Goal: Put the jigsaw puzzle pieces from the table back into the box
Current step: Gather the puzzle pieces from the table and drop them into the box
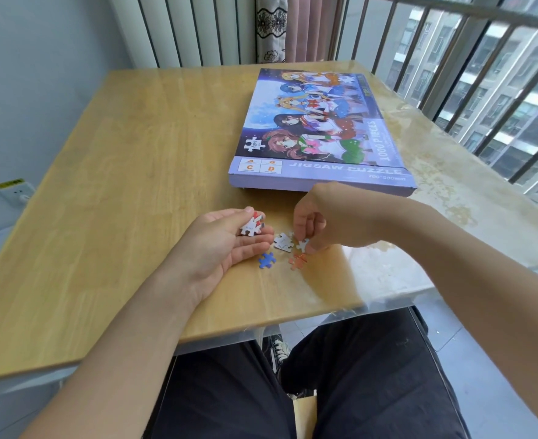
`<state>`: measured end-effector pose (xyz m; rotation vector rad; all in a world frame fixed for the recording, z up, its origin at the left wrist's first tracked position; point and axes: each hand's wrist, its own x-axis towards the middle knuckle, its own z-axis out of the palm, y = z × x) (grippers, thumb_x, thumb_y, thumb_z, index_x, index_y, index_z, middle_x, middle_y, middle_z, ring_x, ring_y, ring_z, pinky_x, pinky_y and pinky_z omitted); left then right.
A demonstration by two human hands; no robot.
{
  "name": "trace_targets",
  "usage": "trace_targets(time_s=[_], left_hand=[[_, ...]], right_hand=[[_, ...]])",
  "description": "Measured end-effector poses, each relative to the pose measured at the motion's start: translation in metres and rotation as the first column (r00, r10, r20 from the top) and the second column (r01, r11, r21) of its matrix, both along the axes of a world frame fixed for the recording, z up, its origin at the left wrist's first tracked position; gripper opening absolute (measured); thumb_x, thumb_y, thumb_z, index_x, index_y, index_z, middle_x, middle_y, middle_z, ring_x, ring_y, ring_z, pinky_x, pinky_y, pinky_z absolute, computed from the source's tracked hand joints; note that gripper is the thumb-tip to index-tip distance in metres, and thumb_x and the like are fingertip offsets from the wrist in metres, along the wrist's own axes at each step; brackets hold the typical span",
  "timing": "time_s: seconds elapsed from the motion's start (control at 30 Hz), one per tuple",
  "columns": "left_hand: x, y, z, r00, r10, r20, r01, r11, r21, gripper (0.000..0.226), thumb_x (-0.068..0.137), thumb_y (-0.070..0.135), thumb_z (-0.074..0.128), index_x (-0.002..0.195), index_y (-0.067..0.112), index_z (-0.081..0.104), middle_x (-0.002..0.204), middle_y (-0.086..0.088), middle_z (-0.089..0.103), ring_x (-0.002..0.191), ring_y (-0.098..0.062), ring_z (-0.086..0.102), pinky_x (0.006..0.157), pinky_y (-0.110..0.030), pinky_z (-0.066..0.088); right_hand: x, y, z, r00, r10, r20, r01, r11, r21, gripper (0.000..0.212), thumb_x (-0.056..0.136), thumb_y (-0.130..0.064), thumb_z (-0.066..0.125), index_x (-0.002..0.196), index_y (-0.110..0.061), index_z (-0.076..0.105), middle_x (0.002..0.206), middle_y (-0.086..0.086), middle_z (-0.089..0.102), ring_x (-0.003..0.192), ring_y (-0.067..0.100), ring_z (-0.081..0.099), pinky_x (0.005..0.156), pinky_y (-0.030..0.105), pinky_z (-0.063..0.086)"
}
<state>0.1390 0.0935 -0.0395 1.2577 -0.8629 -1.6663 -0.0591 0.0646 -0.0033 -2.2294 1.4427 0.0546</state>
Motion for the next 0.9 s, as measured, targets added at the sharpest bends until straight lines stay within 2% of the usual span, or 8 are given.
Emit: trace_targets(time_s=[0.27,0.37,0.43,0.5,0.57,0.63,0.77,0.9], left_hand=[[0.000,0.003,0.001,1.000,0.008,0.014,-0.008,1.000,0.001,0.027,0.103,0.016,0.052,0.112,-0.007,0.065,0.098,-0.026,0.072,0.076,-0.022,0.073,0.069,-0.025,0.062],[0.000,0.002,0.001,1.000,0.012,0.010,-0.012,1.000,0.015,0.029,0.104,0.020,0.052,0.109,-0.005,0.066,0.102,-0.028,0.072,0.082,-0.027,0.074,0.071,-0.027,0.062],[0.000,0.003,0.002,1.000,-0.005,-0.028,0.007,0.999,0.043,0.035,0.104,0.026,0.051,0.110,-0.005,0.065,0.102,-0.028,0.072,0.091,-0.032,0.074,0.075,-0.031,0.063],[-0.001,0.004,0.002,0.995,-0.018,-0.100,0.024,0.998,0.061,0.036,0.104,0.027,0.051,0.109,-0.005,0.065,0.100,-0.025,0.073,0.095,-0.034,0.073,0.076,-0.033,0.063],[-0.002,0.006,0.001,0.992,0.016,-0.121,-0.009,0.998,0.058,0.030,0.103,0.021,0.051,0.104,-0.005,0.066,0.094,-0.021,0.074,0.086,-0.029,0.074,0.074,-0.031,0.063],[0.001,0.005,0.000,0.994,0.066,-0.090,-0.061,0.997,0.056,0.025,0.103,0.014,0.051,0.101,-0.005,0.066,0.088,-0.020,0.072,0.077,-0.024,0.073,0.070,-0.029,0.062],[0.013,0.003,-0.001,0.975,0.127,-0.181,-0.104,0.986,0.132,0.028,0.105,0.017,0.047,0.102,-0.006,0.064,0.087,-0.022,0.073,0.075,-0.024,0.074,0.063,-0.025,0.061],[0.016,0.004,0.000,0.949,0.147,-0.278,-0.101,0.980,0.173,0.033,0.105,0.018,0.045,0.113,-0.010,0.060,0.103,-0.030,0.071,0.089,-0.030,0.075,0.072,-0.030,0.063]], right_hand=[[-0.003,0.005,0.001,0.998,0.063,0.026,-0.061,0.997,-0.051,0.021,0.077,-0.016,0.084,0.084,-0.025,0.066,0.080,-0.012,0.067,0.074,0.006,0.063,0.067,0.023,0.051],[-0.006,0.005,0.001,0.970,-0.017,0.244,0.009,0.999,0.035,0.025,0.076,-0.006,0.084,0.085,-0.022,0.067,0.077,-0.005,0.071,0.066,0.005,0.064,0.068,0.024,0.053],[0.000,0.005,0.004,0.876,-0.141,0.462,0.095,0.988,0.123,0.027,0.075,-0.004,0.086,0.092,-0.014,0.068,0.080,0.005,0.074,0.066,0.011,0.067,0.073,0.036,0.056],[0.013,0.003,0.004,0.801,-0.185,0.570,0.130,0.982,0.136,0.029,0.075,-0.003,0.086,0.097,-0.010,0.068,0.082,0.008,0.076,0.071,0.021,0.073,0.080,0.046,0.060],[0.021,0.001,0.007,0.838,-0.139,0.527,0.155,0.988,0.014,0.031,0.074,-0.005,0.087,0.099,-0.010,0.070,0.083,0.004,0.075,0.073,0.020,0.073,0.077,0.039,0.062],[0.018,0.000,0.012,0.925,-0.071,0.372,0.133,0.981,-0.142,0.031,0.071,-0.013,0.090,0.097,-0.012,0.073,0.082,-0.001,0.072,0.069,0.019,0.071,0.066,0.027,0.059],[0.017,0.003,0.000,0.995,-0.023,0.096,0.034,0.992,-0.118,0.037,0.066,-0.030,0.093,0.097,-0.019,0.075,0.081,-0.007,0.070,0.074,0.011,0.067,0.067,0.023,0.053],[0.019,0.003,-0.009,0.997,-0.006,0.078,0.018,0.988,-0.151,0.028,0.070,-0.026,0.091,0.092,-0.017,0.077,0.079,-0.007,0.071,0.074,0.010,0.066,0.066,0.021,0.052]])
